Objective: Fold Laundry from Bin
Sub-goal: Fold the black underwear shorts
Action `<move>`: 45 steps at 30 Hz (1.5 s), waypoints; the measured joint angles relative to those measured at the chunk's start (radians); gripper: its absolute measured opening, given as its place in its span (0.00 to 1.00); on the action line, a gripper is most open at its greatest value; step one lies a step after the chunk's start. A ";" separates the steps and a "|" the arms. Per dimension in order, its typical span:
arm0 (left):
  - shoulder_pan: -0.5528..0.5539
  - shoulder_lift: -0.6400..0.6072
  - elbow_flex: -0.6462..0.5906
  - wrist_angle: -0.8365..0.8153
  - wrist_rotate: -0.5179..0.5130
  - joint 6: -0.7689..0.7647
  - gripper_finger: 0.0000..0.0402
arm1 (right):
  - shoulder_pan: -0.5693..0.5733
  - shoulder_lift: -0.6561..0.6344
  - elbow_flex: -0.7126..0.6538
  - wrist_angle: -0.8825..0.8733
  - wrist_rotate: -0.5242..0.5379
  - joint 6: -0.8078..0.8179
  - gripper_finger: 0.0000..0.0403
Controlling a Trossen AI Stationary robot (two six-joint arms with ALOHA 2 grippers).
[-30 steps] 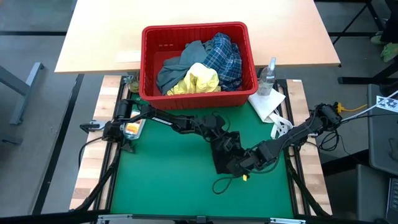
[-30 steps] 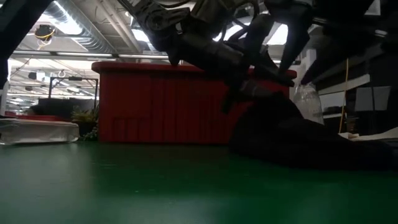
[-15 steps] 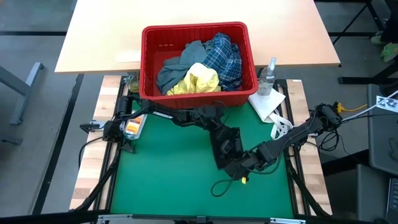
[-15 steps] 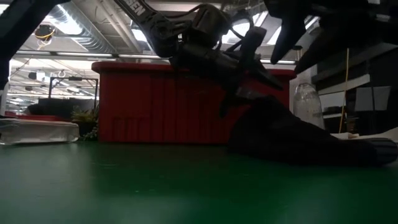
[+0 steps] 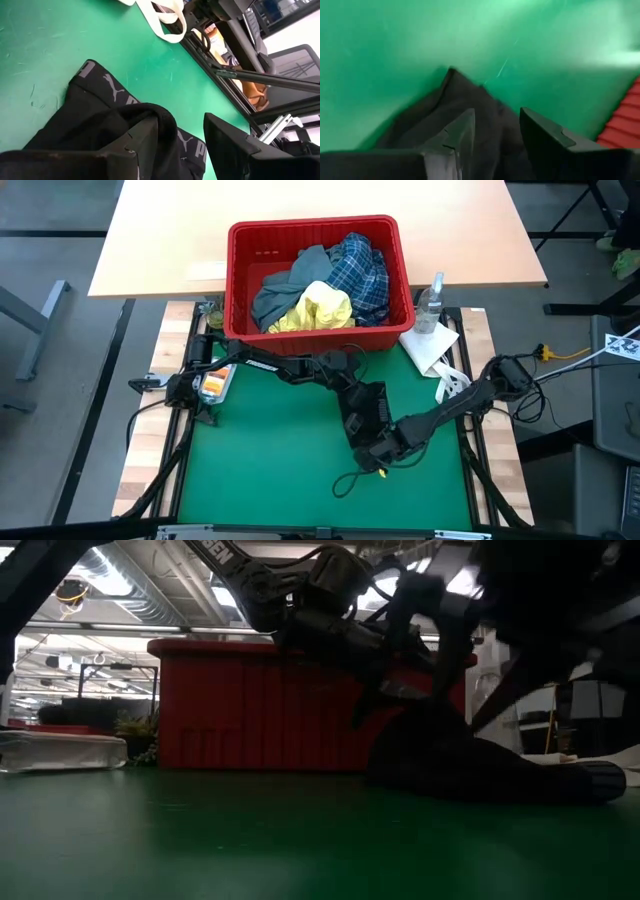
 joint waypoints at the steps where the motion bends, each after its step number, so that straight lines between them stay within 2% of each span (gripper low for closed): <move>1: 0.000 0.000 0.000 0.000 0.000 0.000 0.38 | -0.007 0.007 0.000 -0.009 -0.010 0.000 0.39; 6: 0.002 0.000 0.000 -0.017 -0.014 0.004 0.38 | -0.038 0.023 0.000 -0.033 -0.056 0.000 0.39; 12: 0.004 0.000 0.000 -0.068 -0.026 0.007 0.38 | -0.052 0.023 0.000 -0.084 -0.158 0.001 0.39; 19: 0.008 0.000 0.000 -0.069 -0.014 0.006 0.38 | -0.049 0.023 0.000 -0.135 -0.166 0.002 0.37; 25: 0.026 0.000 0.000 -0.069 0.049 0.005 0.38 | -0.049 0.023 0.000 -0.228 -0.168 0.010 0.22; 31: 0.042 0.000 0.000 -0.068 0.100 0.005 0.38 | -0.049 0.023 0.000 -0.432 -0.226 0.096 0.08; 34: 0.053 0.000 0.000 -0.068 0.162 0.005 0.38 | -0.049 0.023 0.000 -0.508 -0.233 0.136 0.03; 39: 0.076 0.000 0.000 -0.068 0.308 0.005 0.38 | -0.049 0.023 0.000 -0.588 -0.232 0.185 0.01; 45: 0.098 0.000 0.000 -0.068 0.380 0.036 0.38 | -0.028 0.023 0.000 -0.581 -0.242 0.192 0.05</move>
